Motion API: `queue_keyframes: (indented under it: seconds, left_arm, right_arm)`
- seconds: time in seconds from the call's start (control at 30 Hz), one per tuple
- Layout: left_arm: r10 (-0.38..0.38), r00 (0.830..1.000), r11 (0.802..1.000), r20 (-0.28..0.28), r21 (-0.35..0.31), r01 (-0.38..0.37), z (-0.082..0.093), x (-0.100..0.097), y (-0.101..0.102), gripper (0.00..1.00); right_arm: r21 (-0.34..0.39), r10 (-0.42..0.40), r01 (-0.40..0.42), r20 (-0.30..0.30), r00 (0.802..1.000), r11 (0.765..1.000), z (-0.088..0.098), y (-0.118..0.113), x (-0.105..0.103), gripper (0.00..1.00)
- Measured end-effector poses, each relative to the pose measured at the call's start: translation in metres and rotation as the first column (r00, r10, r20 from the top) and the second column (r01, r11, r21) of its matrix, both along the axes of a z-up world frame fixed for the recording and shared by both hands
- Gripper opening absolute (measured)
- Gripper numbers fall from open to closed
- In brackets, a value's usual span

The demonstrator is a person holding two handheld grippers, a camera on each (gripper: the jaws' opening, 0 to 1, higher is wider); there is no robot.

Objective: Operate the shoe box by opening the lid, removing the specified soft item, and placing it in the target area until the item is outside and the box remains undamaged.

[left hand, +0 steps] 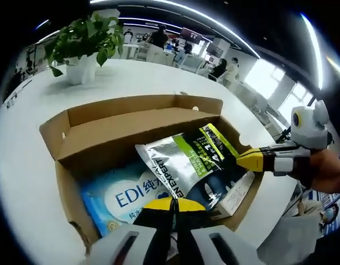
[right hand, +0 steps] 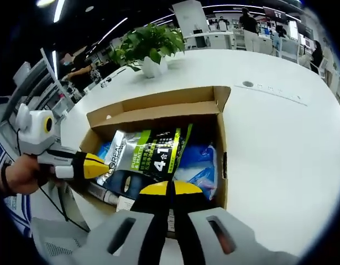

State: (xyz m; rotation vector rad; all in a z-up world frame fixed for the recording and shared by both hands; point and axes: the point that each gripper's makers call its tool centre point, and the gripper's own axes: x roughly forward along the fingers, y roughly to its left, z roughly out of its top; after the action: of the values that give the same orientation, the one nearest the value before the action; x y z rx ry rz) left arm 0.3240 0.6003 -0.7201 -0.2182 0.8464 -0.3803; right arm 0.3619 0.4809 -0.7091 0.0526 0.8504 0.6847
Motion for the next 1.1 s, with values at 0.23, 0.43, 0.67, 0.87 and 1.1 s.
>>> queue_keyframes:
  seconds: [0.23, 0.43, 0.67, 0.87, 1.1]
  left_arm:
    - [-0.013, 0.999, 1.0, 0.05, 0.008, 0.013, 0.023, 0.003, -0.002, 0.0]
    - [-0.02, 0.998, 1.0, 0.064, 0.013, 0.02, 0.031, 0.005, -0.004, 0.0]
    - [-0.055, 0.995, 0.998, 0.084, 0.021, 0.053, 0.043, 0.015, -0.021, 0.0]
    - [-0.109, 0.988, 0.994, 0.107, 0.023, 0.107, 0.055, 0.028, -0.051, 0.0]
    - [-0.208, 0.97, 0.978, 0.126, 0.029, 0.206, 0.065, 0.042, -0.107, 0.0]
  right_arm:
    - [0.036, -0.011, 0.01, 0.027, 1.0, 0.999, 0.018, -0.004, 0.0, 0.0]
    - [0.046, -0.015, 0.014, 0.039, 0.999, 0.999, 0.024, -0.006, 0.001, 0.0]
    - [0.047, -0.037, 0.035, 0.061, 0.997, 0.998, 0.034, -0.023, 0.002, 0.0]
    - [0.052, -0.089, 0.085, 0.082, 0.993, 0.995, 0.045, -0.055, 0.008, 0.0]
    - [0.062, -0.183, 0.178, 0.095, 0.979, 0.982, 0.055, -0.112, 0.01, 0.0]
